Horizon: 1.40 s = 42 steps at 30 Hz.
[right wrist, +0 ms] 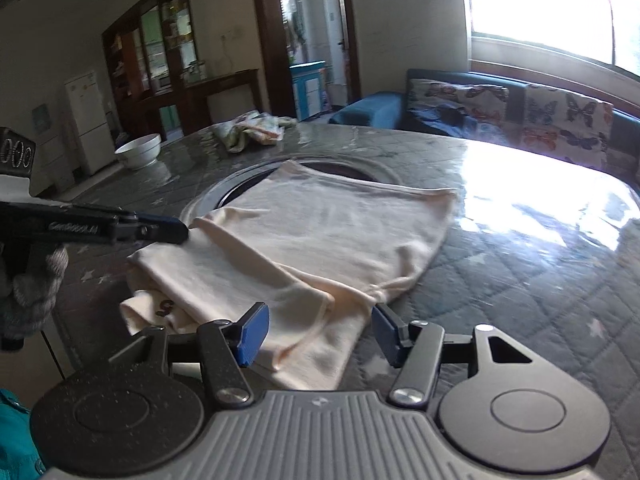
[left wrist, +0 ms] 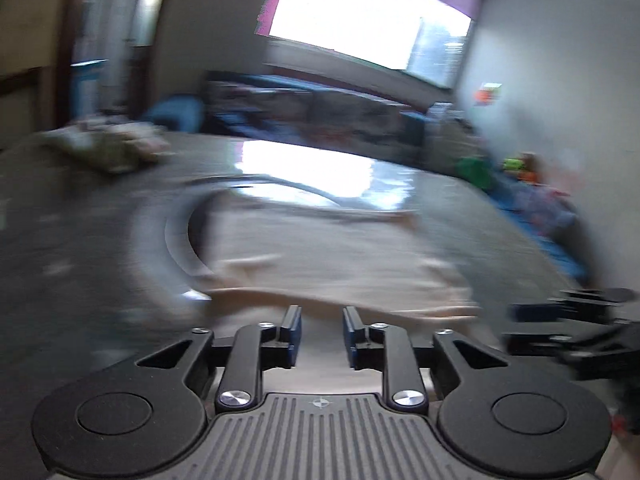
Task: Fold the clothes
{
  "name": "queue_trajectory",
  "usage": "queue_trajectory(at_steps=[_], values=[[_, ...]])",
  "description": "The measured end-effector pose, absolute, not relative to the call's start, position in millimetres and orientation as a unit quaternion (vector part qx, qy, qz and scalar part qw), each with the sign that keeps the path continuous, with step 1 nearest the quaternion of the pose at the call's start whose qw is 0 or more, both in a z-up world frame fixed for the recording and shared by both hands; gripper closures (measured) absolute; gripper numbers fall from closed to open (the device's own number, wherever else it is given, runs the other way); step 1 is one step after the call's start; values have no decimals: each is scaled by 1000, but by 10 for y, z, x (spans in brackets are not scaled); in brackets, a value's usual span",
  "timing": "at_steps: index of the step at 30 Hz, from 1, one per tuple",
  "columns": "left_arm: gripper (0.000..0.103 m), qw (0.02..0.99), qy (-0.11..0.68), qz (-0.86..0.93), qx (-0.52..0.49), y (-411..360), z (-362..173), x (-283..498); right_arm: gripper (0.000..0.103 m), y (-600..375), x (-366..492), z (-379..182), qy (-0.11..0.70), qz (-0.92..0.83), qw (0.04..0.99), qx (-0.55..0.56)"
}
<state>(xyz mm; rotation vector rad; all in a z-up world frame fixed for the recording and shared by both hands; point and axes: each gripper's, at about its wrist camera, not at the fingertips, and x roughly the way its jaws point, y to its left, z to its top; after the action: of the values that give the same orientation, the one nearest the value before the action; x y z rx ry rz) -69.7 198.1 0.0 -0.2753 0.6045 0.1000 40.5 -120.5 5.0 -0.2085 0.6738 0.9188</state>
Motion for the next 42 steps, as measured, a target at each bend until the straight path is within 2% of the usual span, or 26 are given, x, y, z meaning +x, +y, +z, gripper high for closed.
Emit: queue_trajectory(at_steps=[6,8,9,10,11,13,21,23,27,33,42], values=[[73,927,327,86,-163,2350,-183,-784,53,-969,467,-43,333,440,827,-110],[76,925,332,85,-166,2368,-246,-781,55,-901,488,-73,337,437,826,-115],[78,925,332,80,-167,2363,-260,-780,55,-869,497,-83,338,436,825,-118],[90,925,331,76,-168,2358,-274,-779,56,-837,507,-94,340,435,825,-120],[95,926,331,71,-170,2353,-288,-778,56,-809,511,-100,341,435,824,-124],[98,928,325,68,-168,2345,-275,-804,58,-755,516,-110,342,434,823,-132],[98,923,330,83,-182,2406,-292,-896,58,-655,538,-121,326,428,829,-151],[94,923,329,80,-182,2407,-251,-895,58,-660,536,-115,324,428,831,-149],[93,932,311,66,-173,2376,-57,-807,58,-701,459,16,303,452,827,-144],[89,938,302,33,-166,2276,64,-356,58,-629,442,-66,319,466,811,-149],[89,922,343,48,-174,2428,-262,247,58,-606,470,-185,336,463,807,-144]])
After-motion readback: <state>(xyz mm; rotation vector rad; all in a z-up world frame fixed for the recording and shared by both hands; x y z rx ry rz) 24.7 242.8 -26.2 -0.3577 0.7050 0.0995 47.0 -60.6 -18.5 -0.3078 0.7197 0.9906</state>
